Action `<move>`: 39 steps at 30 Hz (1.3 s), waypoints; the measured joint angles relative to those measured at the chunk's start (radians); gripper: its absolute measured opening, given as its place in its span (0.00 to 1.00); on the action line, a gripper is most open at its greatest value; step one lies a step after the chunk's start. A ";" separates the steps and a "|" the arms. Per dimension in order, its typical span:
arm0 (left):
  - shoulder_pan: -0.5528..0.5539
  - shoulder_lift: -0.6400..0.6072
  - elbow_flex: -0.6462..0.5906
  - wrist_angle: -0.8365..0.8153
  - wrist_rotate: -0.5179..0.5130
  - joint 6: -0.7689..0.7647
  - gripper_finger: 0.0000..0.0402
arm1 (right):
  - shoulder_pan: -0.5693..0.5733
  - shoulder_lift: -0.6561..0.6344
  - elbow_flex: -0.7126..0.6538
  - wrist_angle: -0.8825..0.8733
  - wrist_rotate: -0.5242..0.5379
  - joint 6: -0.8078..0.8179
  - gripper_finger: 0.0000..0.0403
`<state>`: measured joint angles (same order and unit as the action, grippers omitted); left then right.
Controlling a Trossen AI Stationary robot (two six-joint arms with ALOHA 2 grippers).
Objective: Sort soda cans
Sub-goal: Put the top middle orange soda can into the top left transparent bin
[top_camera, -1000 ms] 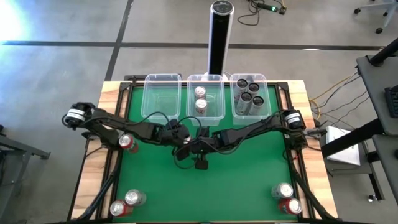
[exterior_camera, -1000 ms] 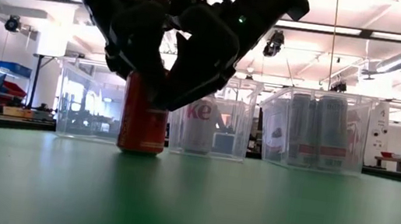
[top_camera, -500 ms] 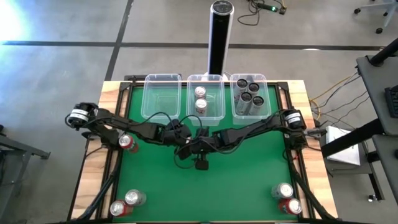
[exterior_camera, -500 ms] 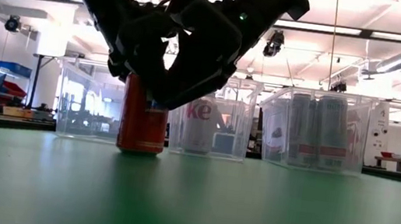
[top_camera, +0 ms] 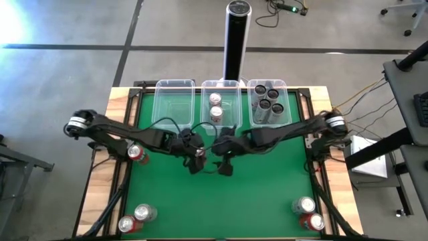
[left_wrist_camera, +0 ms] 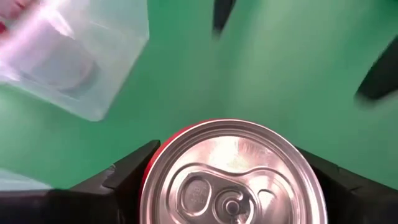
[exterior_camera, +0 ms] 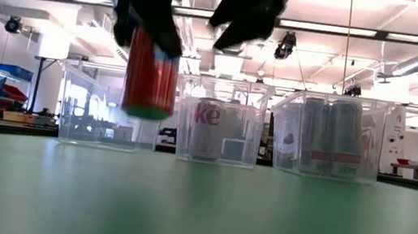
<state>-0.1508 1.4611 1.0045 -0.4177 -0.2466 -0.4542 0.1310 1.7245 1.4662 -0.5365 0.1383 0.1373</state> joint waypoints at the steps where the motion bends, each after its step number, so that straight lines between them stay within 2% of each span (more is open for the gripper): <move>1: -0.001 -0.012 0.023 -0.038 -0.008 0.003 0.68 | 0.000 -0.031 0.000 -0.014 0.001 0.009 0.90; 7: 0.018 -0.119 0.184 -0.261 -0.073 0.024 0.68 | 0.001 -0.229 0.000 -0.095 0.107 0.094 0.90; 11: 0.058 -0.192 0.287 -0.415 -0.156 0.054 0.68 | 0.002 -0.342 -0.004 -0.130 0.175 0.172 0.90; 15: 0.184 -0.243 0.380 -0.530 -0.197 0.057 0.68 | 0.002 -0.413 -0.032 -0.148 0.225 0.224 0.90; 18: 0.312 -0.252 0.397 -0.594 -0.243 0.065 0.68 | 0.002 -0.437 -0.080 -0.139 0.237 0.271 0.90; 21: 0.452 -0.258 0.370 -0.593 -0.231 0.092 0.68 | 0.005 -0.441 -0.131 -0.134 0.237 0.348 0.90; 25: 0.614 -0.223 0.298 -0.551 -0.149 0.063 0.68 | 0.032 -0.416 -0.187 -0.108 0.226 0.461 0.90; 29: 0.670 -0.182 0.220 -0.406 -0.102 0.053 0.68 | 0.084 -0.374 -0.201 -0.073 0.219 0.516 0.90; 36: 0.723 -0.059 0.197 -0.355 -0.095 0.111 0.68 | 0.139 -0.348 -0.172 -0.087 0.175 0.576 0.90; 39: 0.753 -0.016 0.174 -0.311 -0.049 0.145 0.68 | 0.145 -0.351 -0.165 -0.088 0.176 0.593 0.90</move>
<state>0.6025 1.4451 1.1785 -0.7285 -0.2957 -0.3096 0.2756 1.3734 1.3007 -0.6243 0.3141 0.7306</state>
